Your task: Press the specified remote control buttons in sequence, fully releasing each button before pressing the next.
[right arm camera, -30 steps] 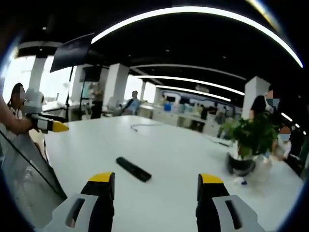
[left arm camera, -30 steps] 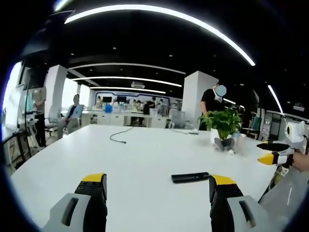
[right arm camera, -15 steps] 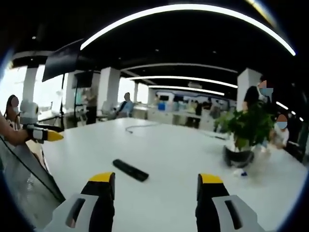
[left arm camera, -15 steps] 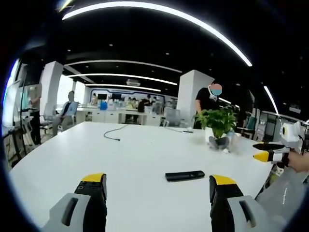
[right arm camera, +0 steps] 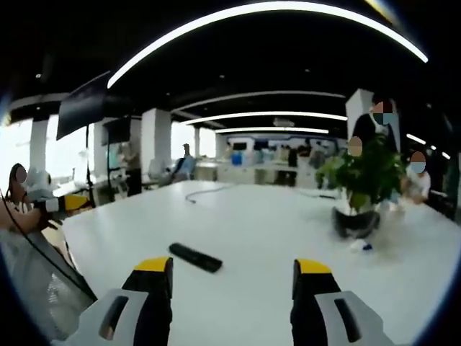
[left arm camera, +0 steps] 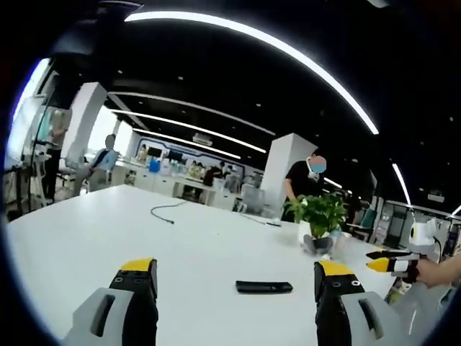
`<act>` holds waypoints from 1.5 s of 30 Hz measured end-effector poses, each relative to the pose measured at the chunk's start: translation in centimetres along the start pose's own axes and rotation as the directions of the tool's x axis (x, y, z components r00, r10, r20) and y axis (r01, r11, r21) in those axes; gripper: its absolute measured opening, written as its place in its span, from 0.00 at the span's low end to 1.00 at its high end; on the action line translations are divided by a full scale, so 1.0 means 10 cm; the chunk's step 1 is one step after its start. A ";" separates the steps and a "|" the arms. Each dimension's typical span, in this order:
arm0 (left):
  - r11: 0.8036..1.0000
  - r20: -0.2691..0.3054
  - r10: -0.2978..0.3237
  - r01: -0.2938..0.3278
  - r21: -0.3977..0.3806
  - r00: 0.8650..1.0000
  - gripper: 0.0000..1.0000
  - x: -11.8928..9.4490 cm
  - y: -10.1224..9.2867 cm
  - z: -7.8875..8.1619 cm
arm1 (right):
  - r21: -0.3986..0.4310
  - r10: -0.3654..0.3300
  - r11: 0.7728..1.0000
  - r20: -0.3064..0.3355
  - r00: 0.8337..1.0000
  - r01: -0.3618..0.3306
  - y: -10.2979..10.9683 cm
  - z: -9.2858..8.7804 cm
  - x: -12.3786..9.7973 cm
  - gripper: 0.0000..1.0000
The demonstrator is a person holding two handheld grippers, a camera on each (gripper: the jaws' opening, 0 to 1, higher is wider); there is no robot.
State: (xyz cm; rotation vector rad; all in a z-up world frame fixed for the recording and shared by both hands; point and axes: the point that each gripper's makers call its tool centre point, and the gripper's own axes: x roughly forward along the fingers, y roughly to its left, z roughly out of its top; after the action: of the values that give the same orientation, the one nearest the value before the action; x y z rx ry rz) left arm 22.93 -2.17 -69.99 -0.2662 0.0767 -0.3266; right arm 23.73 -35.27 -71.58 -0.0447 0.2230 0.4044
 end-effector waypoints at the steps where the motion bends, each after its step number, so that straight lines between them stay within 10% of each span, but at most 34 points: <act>1: 1.000 0.001 0.001 -0.001 -0.001 1.000 0.93 0.00 0.01 0.00 | 0.009 -0.009 1.000 0.001 1.000 0.009 -0.02 0.00 0.00 0.65; 23: 0.999 -0.028 -0.049 0.050 0.011 0.998 0.91 0.03 -0.11 -0.04 | 0.005 -0.132 0.991 -0.010 0.991 0.132 -0.25 -0.02 -0.05 0.65; 38: 0.998 -0.089 -0.028 0.033 0.059 0.996 0.92 0.12 -0.17 -0.09 | -0.036 -0.073 0.997 -0.079 0.994 0.070 -0.18 -0.14 0.03 0.64; 45: 0.986 -0.265 -0.166 0.164 -0.028 0.950 0.93 0.16 -0.43 -0.43 | -0.030 -0.067 0.997 -0.073 0.995 0.065 -0.19 -0.14 0.02 0.63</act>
State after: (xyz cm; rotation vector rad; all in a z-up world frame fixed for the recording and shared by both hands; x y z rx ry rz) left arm 22.59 -7.62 -73.02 -0.2337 0.3221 -0.5280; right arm 24.36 -37.02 -73.01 -0.0942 0.2880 0.3406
